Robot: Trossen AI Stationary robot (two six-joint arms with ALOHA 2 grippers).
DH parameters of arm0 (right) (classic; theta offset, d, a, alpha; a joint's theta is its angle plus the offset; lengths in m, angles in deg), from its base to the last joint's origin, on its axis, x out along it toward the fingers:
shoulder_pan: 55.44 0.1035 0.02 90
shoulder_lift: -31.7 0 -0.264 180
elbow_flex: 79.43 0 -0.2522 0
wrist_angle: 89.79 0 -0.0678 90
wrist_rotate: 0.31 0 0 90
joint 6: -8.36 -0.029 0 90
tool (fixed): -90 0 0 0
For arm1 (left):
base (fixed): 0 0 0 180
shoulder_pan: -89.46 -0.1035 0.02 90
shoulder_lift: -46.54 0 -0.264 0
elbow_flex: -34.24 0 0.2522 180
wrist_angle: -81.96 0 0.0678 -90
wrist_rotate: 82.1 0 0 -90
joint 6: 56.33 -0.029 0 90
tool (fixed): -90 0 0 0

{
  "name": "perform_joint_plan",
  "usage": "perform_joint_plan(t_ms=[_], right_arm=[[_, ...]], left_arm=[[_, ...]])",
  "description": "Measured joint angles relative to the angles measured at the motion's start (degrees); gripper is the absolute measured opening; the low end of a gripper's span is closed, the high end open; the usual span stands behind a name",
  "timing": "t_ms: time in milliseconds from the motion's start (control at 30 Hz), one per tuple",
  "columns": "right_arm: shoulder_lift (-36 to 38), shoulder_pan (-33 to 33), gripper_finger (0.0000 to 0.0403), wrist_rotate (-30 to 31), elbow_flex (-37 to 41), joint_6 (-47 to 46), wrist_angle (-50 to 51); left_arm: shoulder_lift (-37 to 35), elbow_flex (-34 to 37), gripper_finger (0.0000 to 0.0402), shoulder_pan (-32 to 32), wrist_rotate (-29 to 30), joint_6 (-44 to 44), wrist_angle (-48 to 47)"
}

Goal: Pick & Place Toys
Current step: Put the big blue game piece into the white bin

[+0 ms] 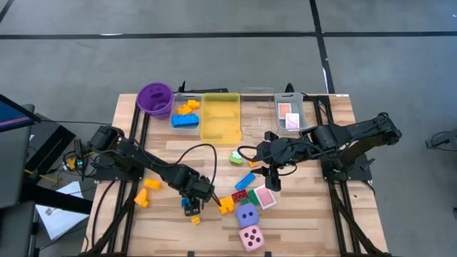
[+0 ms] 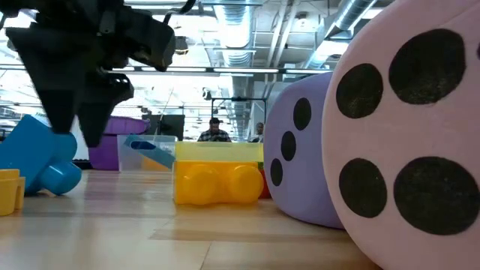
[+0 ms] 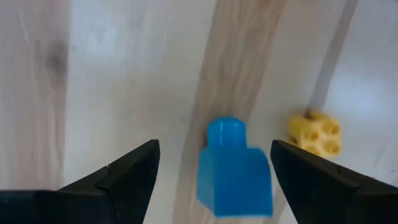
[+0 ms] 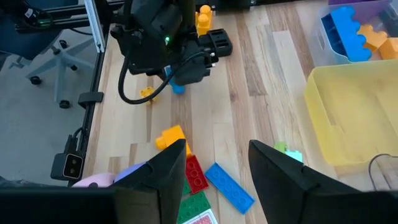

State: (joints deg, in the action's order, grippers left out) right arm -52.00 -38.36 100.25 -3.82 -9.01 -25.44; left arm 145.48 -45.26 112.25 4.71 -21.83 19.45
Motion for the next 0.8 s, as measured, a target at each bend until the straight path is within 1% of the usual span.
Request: perform_joint_plan(t_ms=[233, 433, 600, 800], right_arm=[[0.0, 0.02, 0.0168, 0.0, 0.02, -0.02, -0.15], [0.0, 0.02, 0.0168, 0.01, 0.02, -0.02, -0.15], [0.0, 0.02, 0.0168, 0.01, 0.04, -0.02, -0.15], [0.0, 0.04, 0.0168, 0.02, 0.04, -0.02, -0.13]], left_arm=[[0.0, -0.02, 0.0301, 0.61, -4.43, -3.09, 0.07], [-0.01, 0.12, 0.0301, 1.42, -4.63, -3.17, 0.43], [-0.04, 3.14, 0.0301, 2.54, -4.66, -2.78, 1.95], [-0.04, 6.39, 0.0297, 2.8, -4.65, 1.33, 2.71]])
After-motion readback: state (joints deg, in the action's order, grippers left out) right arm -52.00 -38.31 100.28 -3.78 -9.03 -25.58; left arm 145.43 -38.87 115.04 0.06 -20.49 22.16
